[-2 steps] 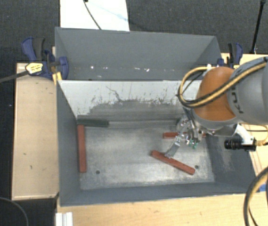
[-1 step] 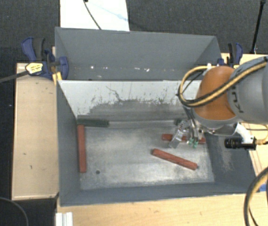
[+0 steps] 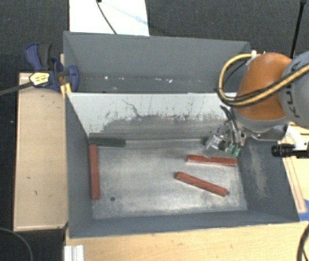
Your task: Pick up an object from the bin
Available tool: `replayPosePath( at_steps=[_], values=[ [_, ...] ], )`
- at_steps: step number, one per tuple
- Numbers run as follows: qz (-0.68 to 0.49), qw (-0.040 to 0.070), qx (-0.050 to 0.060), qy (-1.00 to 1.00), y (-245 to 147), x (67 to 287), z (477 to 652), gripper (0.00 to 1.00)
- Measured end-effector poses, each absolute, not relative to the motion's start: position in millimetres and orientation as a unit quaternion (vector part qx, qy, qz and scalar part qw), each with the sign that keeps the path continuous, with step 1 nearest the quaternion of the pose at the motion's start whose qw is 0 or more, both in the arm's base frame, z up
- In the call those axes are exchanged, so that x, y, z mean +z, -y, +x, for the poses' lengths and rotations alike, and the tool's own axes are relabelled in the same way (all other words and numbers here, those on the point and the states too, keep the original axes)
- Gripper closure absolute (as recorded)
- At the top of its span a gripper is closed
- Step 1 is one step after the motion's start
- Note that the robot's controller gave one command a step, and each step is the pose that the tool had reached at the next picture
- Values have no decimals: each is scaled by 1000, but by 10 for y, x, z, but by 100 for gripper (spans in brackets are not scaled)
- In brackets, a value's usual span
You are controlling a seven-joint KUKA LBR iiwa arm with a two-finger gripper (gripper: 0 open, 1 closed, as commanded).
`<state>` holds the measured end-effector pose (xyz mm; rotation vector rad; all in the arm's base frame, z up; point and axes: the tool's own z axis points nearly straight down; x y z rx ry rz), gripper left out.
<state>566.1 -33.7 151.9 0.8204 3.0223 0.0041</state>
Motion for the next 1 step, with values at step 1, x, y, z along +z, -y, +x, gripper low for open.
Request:
replayPosePath(
  at_steps=[1],
  values=[
    [261,1,0,-965,339,1470,5641,0]
  ],
)
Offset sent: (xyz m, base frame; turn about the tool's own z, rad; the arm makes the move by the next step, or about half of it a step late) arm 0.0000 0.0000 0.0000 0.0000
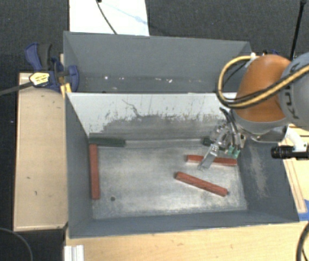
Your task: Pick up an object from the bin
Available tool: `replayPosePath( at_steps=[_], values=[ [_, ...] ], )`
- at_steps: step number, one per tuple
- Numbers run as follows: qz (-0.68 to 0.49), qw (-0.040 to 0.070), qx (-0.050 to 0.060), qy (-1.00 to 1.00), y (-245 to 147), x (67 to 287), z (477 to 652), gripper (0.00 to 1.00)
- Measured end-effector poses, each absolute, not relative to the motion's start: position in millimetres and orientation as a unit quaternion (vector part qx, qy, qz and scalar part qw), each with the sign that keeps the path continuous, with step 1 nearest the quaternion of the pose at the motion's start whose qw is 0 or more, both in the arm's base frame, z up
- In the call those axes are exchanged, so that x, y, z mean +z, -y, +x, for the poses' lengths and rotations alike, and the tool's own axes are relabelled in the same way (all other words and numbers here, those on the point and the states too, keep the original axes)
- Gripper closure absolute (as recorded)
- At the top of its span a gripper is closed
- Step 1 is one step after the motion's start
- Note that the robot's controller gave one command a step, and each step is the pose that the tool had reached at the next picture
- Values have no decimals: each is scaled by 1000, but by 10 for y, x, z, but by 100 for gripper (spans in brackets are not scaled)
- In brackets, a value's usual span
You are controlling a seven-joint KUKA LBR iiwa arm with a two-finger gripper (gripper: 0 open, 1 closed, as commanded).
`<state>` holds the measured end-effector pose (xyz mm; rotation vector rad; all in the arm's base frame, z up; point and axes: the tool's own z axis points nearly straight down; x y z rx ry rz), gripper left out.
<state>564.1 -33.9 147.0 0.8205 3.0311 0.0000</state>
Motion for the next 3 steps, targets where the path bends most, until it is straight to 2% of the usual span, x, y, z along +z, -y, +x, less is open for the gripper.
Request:
replayPosePath(
  at_steps=[1,2,3],
  values=[
    [250,-1,-1,-968,412,663,5902,0],
    [249,4,0,-969,411,728,5926,100],
    [235,3,0,-972,471,962,5826,100]
  ],
)
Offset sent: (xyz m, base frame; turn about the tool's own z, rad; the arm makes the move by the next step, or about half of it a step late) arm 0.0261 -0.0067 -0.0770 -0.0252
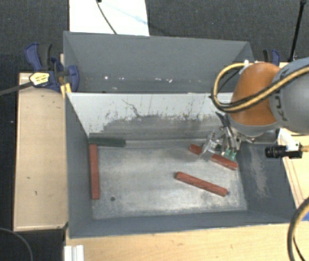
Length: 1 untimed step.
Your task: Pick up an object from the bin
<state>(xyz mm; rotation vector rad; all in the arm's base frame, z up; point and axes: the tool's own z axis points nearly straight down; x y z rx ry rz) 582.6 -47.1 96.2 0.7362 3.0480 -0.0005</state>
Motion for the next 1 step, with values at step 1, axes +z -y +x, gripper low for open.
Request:
replayPosePath(
  at_steps=[1],
  values=[
    [227,3,0,-974,486,1002,5851,100]
  ],
)
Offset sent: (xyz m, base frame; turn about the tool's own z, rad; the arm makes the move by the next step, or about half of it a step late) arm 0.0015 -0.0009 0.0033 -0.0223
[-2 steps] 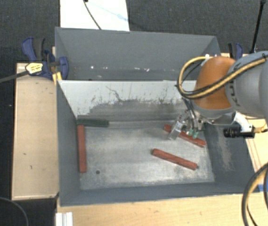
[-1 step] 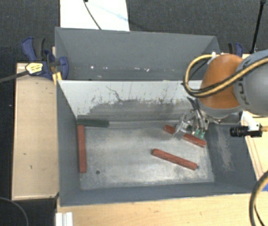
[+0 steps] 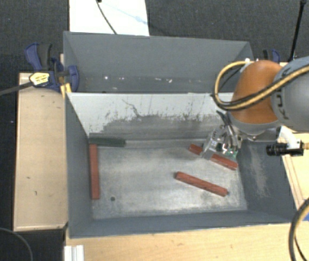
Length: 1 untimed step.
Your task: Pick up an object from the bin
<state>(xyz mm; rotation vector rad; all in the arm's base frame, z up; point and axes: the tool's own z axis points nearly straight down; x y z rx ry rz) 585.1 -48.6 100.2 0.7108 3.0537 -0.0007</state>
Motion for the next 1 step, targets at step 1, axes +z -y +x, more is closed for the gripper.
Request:
replayPosePath(
  at_steps=[1],
  values=[
    [226,3,0,-974,485,1001,5850,0]
  ],
)
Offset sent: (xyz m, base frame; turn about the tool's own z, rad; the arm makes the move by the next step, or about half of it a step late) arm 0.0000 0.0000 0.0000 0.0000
